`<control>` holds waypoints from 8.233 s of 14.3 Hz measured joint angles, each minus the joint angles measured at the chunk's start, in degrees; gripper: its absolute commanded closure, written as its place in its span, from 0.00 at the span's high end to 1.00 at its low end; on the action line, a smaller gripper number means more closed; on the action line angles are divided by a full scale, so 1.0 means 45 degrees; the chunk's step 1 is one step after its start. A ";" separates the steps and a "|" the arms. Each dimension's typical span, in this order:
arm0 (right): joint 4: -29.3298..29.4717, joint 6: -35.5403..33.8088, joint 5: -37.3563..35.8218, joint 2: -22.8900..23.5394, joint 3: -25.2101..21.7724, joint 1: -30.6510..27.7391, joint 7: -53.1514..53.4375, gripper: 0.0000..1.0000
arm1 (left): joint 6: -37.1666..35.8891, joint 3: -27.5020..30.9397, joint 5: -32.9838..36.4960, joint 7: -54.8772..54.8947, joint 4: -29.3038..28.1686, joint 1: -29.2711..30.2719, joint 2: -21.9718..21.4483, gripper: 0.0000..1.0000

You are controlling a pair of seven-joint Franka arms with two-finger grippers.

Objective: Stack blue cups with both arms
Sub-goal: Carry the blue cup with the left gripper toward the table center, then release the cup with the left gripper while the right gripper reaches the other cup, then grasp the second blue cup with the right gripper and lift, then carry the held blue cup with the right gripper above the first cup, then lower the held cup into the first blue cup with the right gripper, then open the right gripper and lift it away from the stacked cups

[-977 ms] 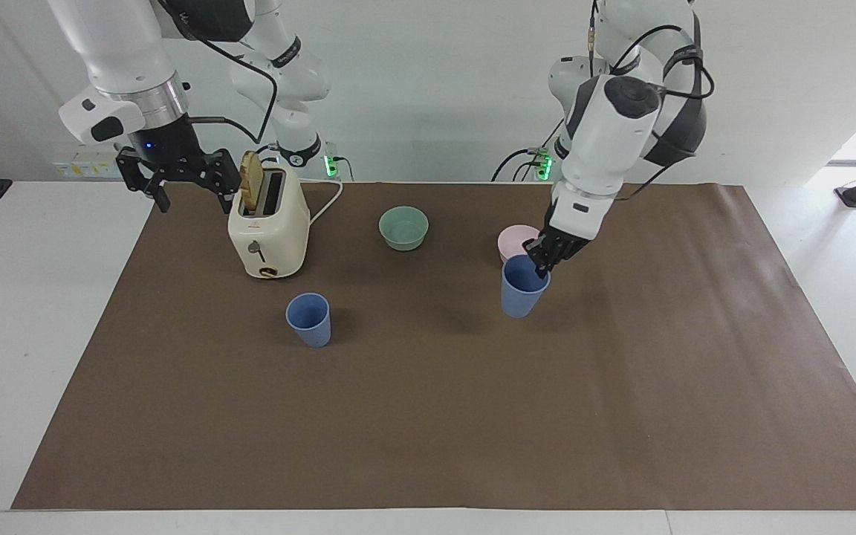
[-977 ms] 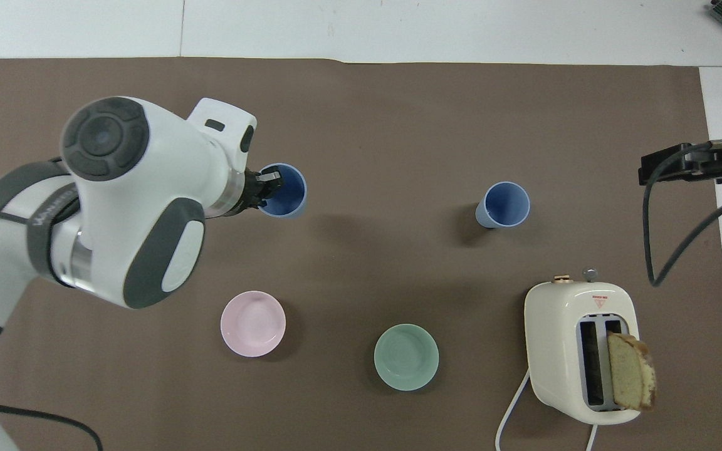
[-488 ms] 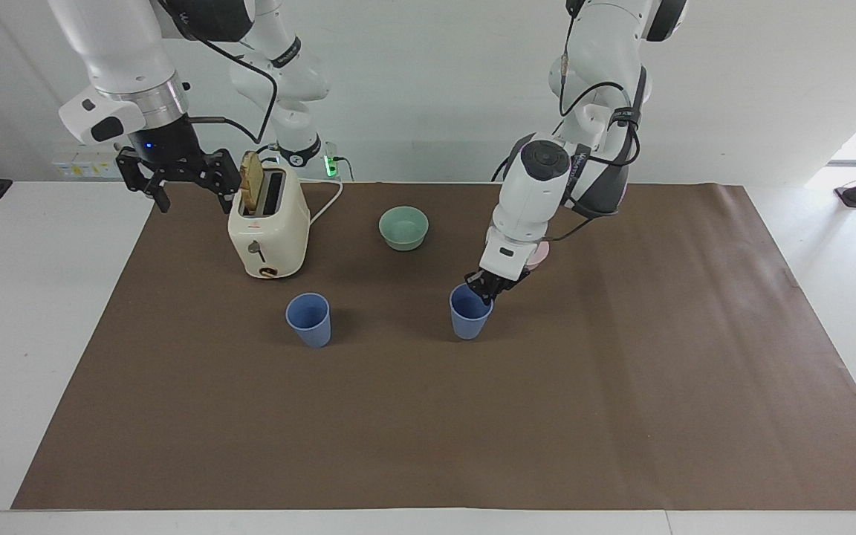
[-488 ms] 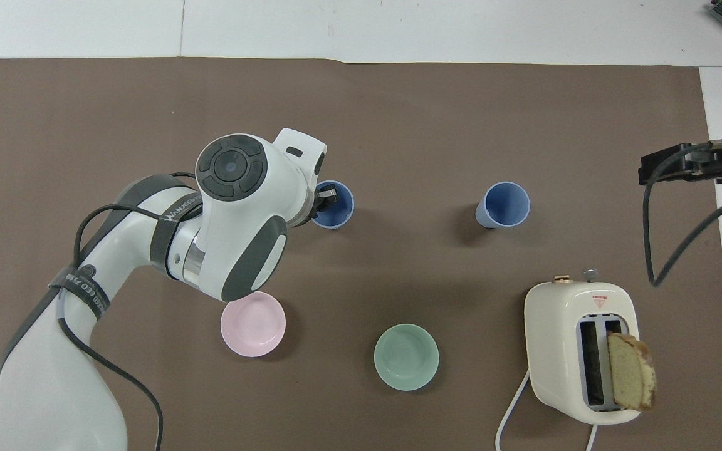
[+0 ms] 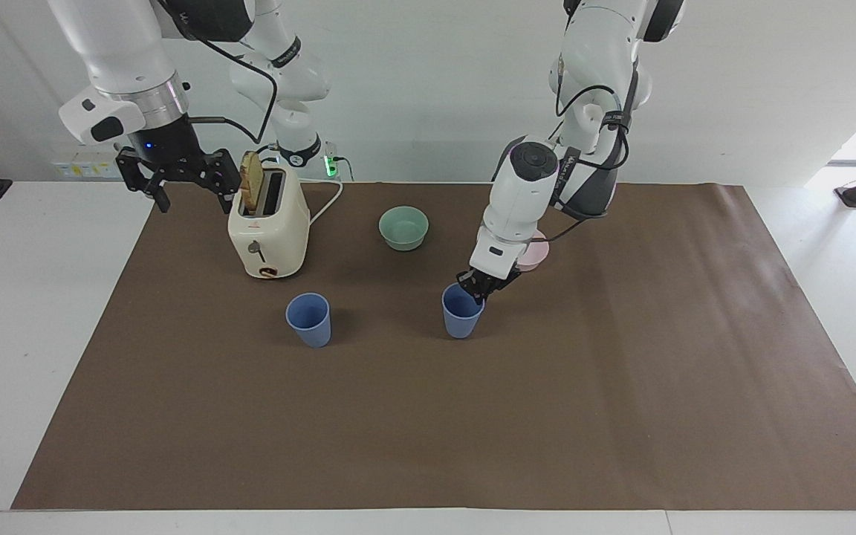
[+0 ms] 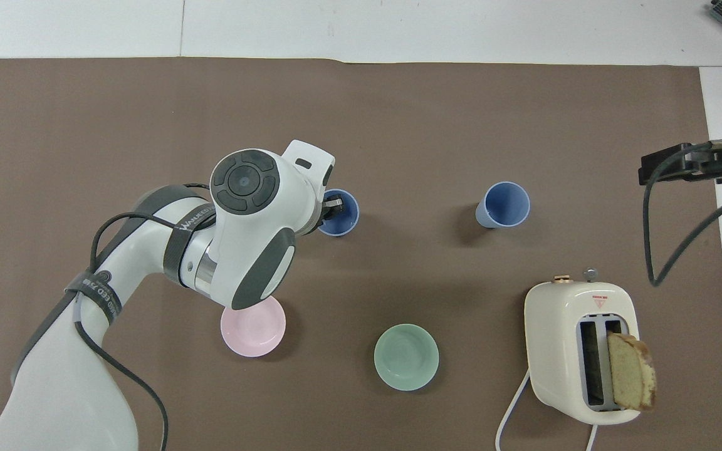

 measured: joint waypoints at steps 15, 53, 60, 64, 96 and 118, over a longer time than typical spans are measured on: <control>-0.1360 0.1601 0.0471 -0.0144 0.0007 -0.0017 0.0000 1.00 | -0.2620 0.0526 0.0891 0.3142 0.0130 0.2015 -0.2134 1.00; -0.4465 0.6634 0.0704 0.2695 0.0749 0.0890 -0.0493 0.00 | -0.9012 0.0979 0.0865 1.0970 0.2230 0.5460 -0.5540 1.00; -0.1466 0.4590 0.0708 0.2678 0.2291 0.1761 0.2710 0.00 | -0.9015 0.1029 0.0408 1.0775 0.2165 0.5766 -0.5543 1.00; -0.0181 0.4575 0.0688 0.3228 0.2320 0.3284 0.4193 0.00 | -0.9077 0.1028 0.0384 1.0774 0.2160 0.5767 -0.5543 1.00; -0.0156 0.5637 0.0279 0.5360 0.2305 0.4891 0.4414 0.00 | -0.9250 0.0963 0.0358 1.0775 0.2000 0.5767 -0.5555 1.00; 0.0517 0.4403 -0.0062 0.4761 0.2267 0.4253 0.4412 1.00 | -0.9244 0.0813 0.0351 1.0768 0.2007 0.5765 -0.5578 1.00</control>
